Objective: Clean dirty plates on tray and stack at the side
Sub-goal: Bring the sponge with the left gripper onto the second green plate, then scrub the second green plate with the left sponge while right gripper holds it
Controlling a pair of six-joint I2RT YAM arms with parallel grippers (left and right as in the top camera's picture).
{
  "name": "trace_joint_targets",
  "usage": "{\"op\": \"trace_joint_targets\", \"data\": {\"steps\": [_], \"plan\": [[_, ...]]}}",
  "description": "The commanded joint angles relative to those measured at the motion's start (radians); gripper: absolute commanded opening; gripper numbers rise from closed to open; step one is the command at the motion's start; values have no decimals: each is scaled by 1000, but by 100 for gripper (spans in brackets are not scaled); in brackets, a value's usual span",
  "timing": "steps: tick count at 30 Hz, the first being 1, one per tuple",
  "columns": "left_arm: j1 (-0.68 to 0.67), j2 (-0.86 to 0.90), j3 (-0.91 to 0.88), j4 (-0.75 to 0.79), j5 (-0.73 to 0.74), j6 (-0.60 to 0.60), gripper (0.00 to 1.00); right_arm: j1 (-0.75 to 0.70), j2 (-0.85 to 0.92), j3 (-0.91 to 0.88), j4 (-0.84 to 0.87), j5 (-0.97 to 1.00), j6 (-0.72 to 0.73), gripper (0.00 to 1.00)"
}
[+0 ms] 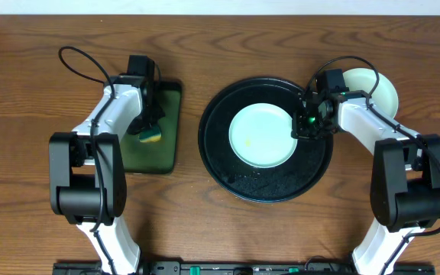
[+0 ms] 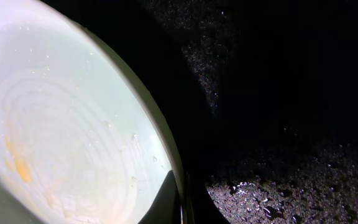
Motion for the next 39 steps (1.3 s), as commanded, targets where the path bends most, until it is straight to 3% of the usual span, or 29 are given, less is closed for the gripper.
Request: {"op": "trace_joint_targets", "data": {"steps": [1, 8, 13, 23, 27, 33, 39], "plan": [[4, 27, -4, -3, -29, 10, 7, 24, 55, -16, 3, 0, -3, 1], [4, -22, 39, -74, -27, 44, 7, 23, 55, -16, -5, 0, -3, 1], [2, -167, 60, -109, 8, 43, 7, 23, 55, -16, -2, 0, 12, 1], [-48, -286, 49, -101, 463, 18, 8, 23, 55, -16, 6, 0, 12, 1], [-157, -269, 14, -64, 463, -83, 7, 23, 55, -16, 7, 0, 12, 1], [-360, -204, 11, 41, 459, -109, 7, 24, 55, -16, 21, 7, 61, 1], [-542, -116, 11, 146, 249, -305, 7, 24, 55, -16, 18, 8, 64, 1]]}}
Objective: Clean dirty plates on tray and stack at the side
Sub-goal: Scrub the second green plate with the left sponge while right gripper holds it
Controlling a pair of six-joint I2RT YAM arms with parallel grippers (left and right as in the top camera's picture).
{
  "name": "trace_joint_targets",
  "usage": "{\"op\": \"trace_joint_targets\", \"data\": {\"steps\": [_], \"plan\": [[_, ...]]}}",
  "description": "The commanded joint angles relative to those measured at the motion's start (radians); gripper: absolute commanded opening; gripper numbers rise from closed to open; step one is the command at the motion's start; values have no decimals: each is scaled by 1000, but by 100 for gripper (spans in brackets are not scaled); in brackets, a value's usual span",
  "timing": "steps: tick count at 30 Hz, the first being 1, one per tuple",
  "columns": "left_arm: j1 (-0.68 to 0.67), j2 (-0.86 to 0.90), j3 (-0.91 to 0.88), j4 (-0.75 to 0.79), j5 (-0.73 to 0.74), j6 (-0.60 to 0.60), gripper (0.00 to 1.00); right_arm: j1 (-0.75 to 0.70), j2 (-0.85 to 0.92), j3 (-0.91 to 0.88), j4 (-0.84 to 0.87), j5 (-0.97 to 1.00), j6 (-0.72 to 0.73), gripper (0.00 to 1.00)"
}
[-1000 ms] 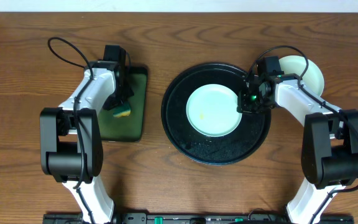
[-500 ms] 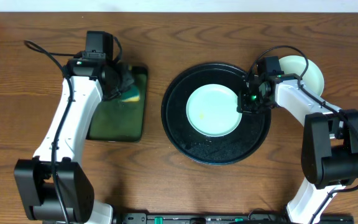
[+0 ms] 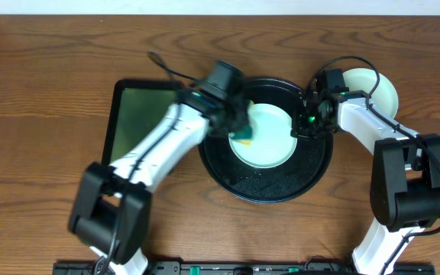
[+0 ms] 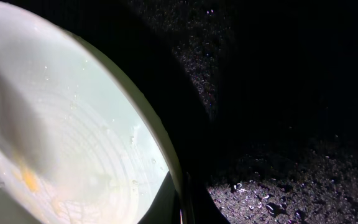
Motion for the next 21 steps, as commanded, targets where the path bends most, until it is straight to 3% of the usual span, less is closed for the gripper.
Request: {"op": "trace_joint_targets", "data": {"steps": [1, 6, 12, 21], "plan": [[-75, 50, -9, 46, -132, -145, 8, 24, 54, -16, 3, 10, 30, 1], [-153, 119, -9, 185, -192, -167, 7, 24, 54, -16, 4, 10, 30, 1], [-193, 219, -9, 243, -255, -206, 7, 24, 54, -16, 1, 10, 30, 1], [-126, 188, -2, -80, -719, -194, 7, 23, 54, -16, -11, 10, 22, 1]]}}
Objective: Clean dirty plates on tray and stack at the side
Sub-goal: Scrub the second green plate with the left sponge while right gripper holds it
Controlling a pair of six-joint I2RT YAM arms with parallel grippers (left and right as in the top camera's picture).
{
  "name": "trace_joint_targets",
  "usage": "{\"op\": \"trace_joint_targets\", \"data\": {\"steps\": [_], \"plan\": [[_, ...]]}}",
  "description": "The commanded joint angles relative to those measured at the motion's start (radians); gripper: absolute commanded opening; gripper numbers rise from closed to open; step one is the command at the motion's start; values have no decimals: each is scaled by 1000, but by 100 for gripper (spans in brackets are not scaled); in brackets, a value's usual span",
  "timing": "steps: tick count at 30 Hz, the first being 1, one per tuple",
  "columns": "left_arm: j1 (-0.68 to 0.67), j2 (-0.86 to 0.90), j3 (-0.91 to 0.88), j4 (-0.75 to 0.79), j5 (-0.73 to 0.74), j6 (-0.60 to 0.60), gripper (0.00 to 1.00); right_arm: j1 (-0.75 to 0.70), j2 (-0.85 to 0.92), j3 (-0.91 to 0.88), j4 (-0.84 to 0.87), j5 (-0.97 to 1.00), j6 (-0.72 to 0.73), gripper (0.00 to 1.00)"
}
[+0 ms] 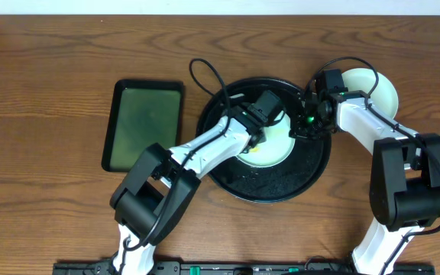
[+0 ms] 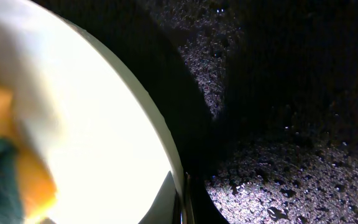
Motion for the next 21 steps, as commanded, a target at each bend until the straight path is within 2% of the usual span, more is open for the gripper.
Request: {"op": "trace_joint_targets", "data": {"steps": [1, 4, 7, 11, 14, 16, 21], "plan": [[60, -32, -30, -72, -256, 11, 7, 20, 50, -16, -5, 29, 16, 1], [67, -76, -29, -61, -256, 24, 8, 20, 50, -16, -5, 29, 16, 1], [66, -105, -29, -24, -174, 24, 7, 20, 50, -16, -5, 29, 16, 1], [66, -99, -29, 72, 131, 24, 7, 20, 50, -16, -5, 29, 16, 1], [53, -79, -29, 150, 295, 24, 7, 20, 50, -16, -5, 29, 16, 1], [34, -63, -29, 190, 339, 24, 7, 20, 50, -16, -5, 29, 16, 1], [-12, -18, -29, 214, 338, 25, 7, 20, 50, -16, -5, 29, 16, 1]]}}
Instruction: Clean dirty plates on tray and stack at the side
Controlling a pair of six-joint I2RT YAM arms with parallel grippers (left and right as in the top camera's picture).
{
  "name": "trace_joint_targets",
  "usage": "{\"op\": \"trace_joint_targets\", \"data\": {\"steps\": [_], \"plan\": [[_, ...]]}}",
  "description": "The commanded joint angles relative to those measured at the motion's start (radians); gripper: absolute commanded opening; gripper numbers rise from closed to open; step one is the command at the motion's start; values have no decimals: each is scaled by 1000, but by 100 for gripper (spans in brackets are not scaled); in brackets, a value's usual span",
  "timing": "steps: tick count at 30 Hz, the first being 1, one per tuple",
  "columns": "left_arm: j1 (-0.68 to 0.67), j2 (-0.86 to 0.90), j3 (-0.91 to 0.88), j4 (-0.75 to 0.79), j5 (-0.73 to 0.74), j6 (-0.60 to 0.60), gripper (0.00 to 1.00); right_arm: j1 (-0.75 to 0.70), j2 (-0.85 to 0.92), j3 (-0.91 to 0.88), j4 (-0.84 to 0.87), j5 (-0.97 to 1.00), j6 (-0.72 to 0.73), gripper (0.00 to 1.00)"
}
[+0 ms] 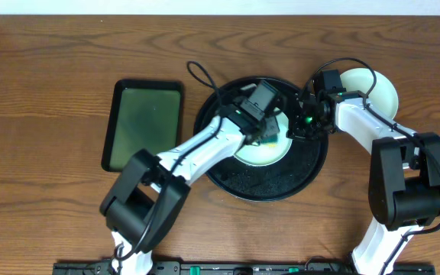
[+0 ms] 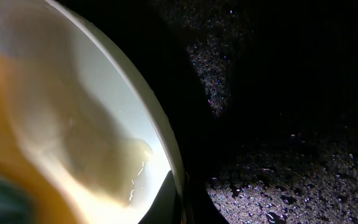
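A pale green plate (image 1: 257, 153) lies on the round black tray (image 1: 260, 192). My left gripper (image 1: 268, 130) reaches over the plate's middle, shut on a yellow-and-green sponge (image 1: 271, 139) that presses on the plate. The sponge fills the left of the right wrist view as an orange blur (image 2: 17, 137). My right gripper (image 1: 305, 126) is shut on the plate's right rim (image 2: 160, 130), with one dark finger (image 2: 165, 200) lying on the inside of the rim. A yellowish smear (image 2: 132, 149) shows on the wet plate surface.
A second pale green plate (image 1: 379, 88) sits on the table at the far right, behind my right arm. A dark green rectangular tray (image 1: 143, 126) lies to the left. The black tray's floor (image 2: 278, 180) is wet with droplets.
The left gripper and sponge have shifted a little to the right across the plate, toward the held rim. The sponge looms larger in the right wrist view. My right gripper still holds the rim.
At first my left gripper was on the sponge at the green tray while my right gripper held the plate's rim. Then the sponge was over the plate's left side, then on its middle. Now it is further right, and the plate's yellow stains are smeared.
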Motion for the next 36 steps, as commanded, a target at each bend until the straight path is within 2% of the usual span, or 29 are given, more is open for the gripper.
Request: {"op": "trace_joint_targets", "data": {"steps": [1, 5, 13, 17, 22, 26, 32, 36], "plan": [[-35, 75, -11, 0, 58, 18, 8, 12, 44, -16, -6, 52, 12, 1], [-38, 114, -13, -18, 1, 48, 7, 11, 44, -16, -13, 52, 12, 1], [-6, 86, -12, -238, -479, 51, 8, 11, 44, -16, -31, 53, -7, 1], [39, 2, -12, -320, -591, 57, 7, 11, 40, -13, -31, 82, -14, 1], [88, -113, -12, -322, -560, 104, 7, 11, 12, 16, -48, 82, -38, 1], [145, -213, -12, -322, -475, 106, 7, 13, -35, 54, -80, 106, -78, 1], [293, -274, -12, -337, -282, 190, 8, 56, -142, 103, -126, 278, -108, 1], [401, -247, -13, -417, -242, 195, 7, 135, -245, 114, -137, 510, -143, 1]]}}
